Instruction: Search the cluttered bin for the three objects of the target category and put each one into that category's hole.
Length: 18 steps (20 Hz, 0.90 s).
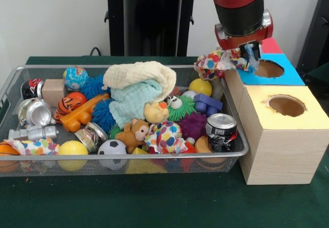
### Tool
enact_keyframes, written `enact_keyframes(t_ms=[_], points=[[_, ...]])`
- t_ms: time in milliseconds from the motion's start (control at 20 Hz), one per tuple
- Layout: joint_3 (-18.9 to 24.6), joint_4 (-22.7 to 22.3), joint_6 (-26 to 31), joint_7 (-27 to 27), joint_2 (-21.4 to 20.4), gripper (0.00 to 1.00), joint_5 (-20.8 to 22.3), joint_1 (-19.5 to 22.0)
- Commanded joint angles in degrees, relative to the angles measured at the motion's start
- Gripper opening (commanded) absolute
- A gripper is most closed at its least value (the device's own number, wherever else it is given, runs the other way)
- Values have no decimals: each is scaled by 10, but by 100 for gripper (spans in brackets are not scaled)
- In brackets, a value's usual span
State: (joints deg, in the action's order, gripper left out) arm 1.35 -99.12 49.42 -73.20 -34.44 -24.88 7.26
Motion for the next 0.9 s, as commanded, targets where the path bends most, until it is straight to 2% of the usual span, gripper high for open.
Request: enact_keyframes(t_ms=[50,150,700,900], points=[[32,-88,38,-135,7,0,-26,3],[36,-100,38,-134,-3,0,-33,2],[92,-123,-75,-90,7,0,-126,14],[104,-124,-109,-69,17,0,-131,22]])
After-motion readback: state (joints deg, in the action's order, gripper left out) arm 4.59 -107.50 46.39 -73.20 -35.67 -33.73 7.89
